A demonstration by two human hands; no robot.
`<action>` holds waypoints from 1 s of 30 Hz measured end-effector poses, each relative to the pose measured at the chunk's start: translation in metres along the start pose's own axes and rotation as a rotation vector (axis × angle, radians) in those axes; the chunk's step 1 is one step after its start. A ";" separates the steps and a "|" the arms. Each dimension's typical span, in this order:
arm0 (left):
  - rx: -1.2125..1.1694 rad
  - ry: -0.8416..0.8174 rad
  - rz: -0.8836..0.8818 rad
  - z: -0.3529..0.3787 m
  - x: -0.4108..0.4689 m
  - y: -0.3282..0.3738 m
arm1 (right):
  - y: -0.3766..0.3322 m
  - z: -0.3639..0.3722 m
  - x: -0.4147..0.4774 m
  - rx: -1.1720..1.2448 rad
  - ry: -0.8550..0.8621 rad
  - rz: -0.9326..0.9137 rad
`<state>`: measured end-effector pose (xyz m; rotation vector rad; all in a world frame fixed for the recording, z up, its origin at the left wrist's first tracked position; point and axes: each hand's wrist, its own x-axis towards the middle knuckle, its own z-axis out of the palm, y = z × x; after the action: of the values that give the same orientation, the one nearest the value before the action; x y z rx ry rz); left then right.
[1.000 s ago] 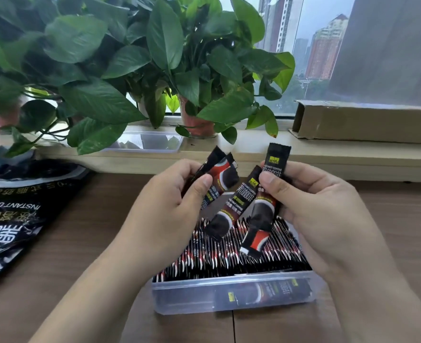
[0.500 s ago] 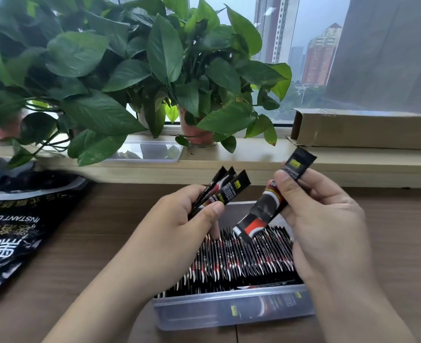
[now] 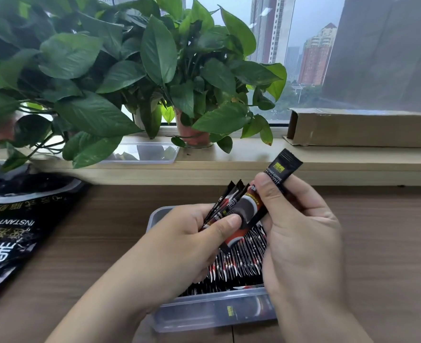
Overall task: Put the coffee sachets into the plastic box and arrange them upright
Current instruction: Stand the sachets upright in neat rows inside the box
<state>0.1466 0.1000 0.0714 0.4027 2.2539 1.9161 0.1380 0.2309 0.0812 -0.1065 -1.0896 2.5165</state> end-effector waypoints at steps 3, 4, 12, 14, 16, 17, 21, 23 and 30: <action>0.028 0.008 0.008 -0.001 0.000 0.001 | -0.003 -0.001 0.003 0.063 -0.031 0.078; 0.047 0.013 0.011 -0.002 -0.001 0.002 | -0.004 -0.002 0.004 0.080 -0.046 0.114; -0.025 0.034 0.013 -0.006 -0.002 0.003 | -0.018 -0.018 0.027 0.019 0.080 0.103; -0.070 0.036 0.023 -0.006 -0.001 0.005 | -0.023 -0.021 0.028 -0.004 0.005 0.136; -0.096 0.049 0.049 -0.006 0.000 0.005 | -0.023 -0.022 0.024 -0.046 -0.122 0.199; -0.122 0.059 0.058 -0.005 0.000 0.005 | -0.021 -0.021 0.020 -0.091 -0.182 0.217; -0.221 0.067 0.070 -0.004 0.000 0.007 | -0.009 -0.020 0.011 -0.317 -0.310 0.153; -0.268 0.043 0.056 -0.002 -0.002 0.006 | -0.007 -0.018 0.009 -0.422 -0.325 0.100; -0.228 0.009 0.069 -0.001 -0.002 0.005 | -0.008 -0.015 0.006 -0.600 -0.338 -0.057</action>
<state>0.1483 0.0992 0.0765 0.4454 2.0201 2.1829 0.1385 0.2487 0.0767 0.1905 -1.9251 2.1212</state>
